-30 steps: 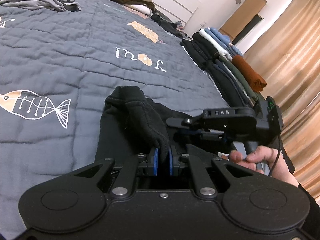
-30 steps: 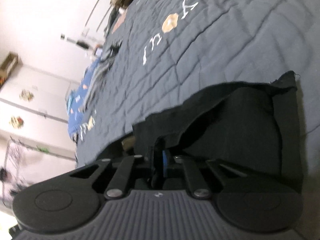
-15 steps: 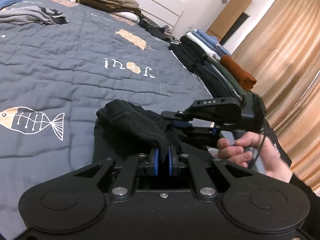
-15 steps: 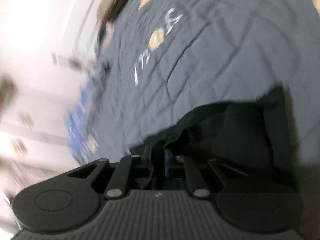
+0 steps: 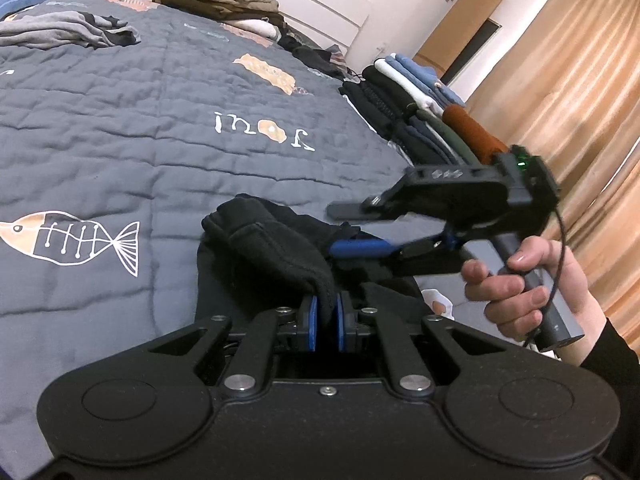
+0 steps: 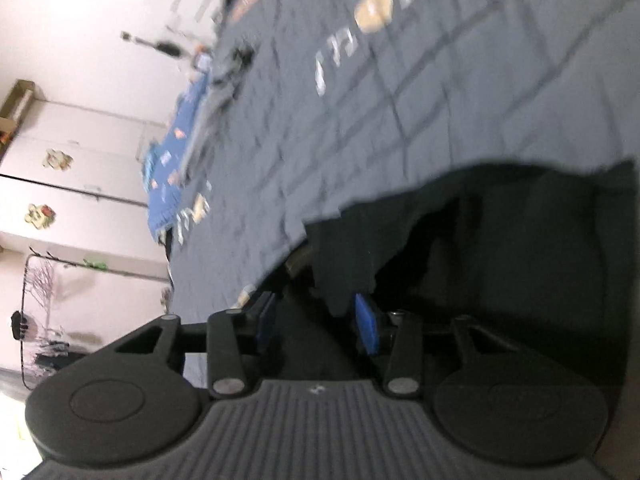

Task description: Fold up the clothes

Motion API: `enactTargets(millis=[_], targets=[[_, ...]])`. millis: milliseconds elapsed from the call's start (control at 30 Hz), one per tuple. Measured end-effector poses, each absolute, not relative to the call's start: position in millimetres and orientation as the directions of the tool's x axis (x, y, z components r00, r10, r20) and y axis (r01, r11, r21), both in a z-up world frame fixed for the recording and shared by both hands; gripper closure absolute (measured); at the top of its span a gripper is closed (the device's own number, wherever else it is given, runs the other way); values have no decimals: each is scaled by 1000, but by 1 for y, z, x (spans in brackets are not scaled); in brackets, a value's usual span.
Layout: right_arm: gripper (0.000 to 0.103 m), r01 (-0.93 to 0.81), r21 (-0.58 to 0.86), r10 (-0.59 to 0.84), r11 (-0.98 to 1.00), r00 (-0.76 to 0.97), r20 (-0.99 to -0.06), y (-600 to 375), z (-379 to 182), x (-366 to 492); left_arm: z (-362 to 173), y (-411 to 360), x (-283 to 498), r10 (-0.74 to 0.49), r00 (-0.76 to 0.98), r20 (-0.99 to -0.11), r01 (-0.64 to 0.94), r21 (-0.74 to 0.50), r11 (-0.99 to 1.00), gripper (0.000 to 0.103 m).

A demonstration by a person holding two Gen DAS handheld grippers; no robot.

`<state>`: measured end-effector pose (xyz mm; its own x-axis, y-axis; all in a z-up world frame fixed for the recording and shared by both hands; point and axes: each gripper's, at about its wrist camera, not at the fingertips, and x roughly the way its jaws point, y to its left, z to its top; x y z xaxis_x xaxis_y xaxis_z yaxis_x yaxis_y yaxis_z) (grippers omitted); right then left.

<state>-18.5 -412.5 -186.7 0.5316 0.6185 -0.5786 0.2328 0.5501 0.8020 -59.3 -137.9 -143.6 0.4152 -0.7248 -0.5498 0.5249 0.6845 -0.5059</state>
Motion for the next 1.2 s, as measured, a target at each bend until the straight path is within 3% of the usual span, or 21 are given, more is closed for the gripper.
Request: enactTargets(millis=[500, 733, 767, 833, 867, 900, 1100, 1200], targets=[[60, 348, 794, 656, 498, 448, -608, -402, -214, -19, -147, -136, -55, -732, 407, -546, 515, -524, 678, 93], [62, 417, 801, 616, 429, 514, -597, -402, -228, -21, -147, -137, -55, -729, 408, -549, 514, -522, 681, 93], [65, 420, 802, 607, 424, 526, -596, -402, -229, -23, -147, -138, -55, -729, 409, -550, 514, -521, 681, 93], [82, 420, 805, 590, 420, 548, -593, -401, -230, -25, -147, -138, -56, -727, 410, -551, 514, -519, 683, 93], [96, 424, 810, 586, 406, 560, -586, -401, -232, -26, -147, -139, -56, -727, 410, -551, 515, -518, 683, 93], [101, 428, 815, 581, 391, 572, -579, -402, -233, -27, -147, -139, -56, -726, 410, -552, 515, -517, 683, 93], [103, 380, 884, 520, 270, 716, -467, -416, -226, -35, -147, -138, -57, -728, 407, -552, 519, -517, 681, 93], [103, 376, 891, 497, 255, 739, -454, -424, -224, -35, -147, -138, -56, -729, 407, -551, 519, -518, 680, 93]])
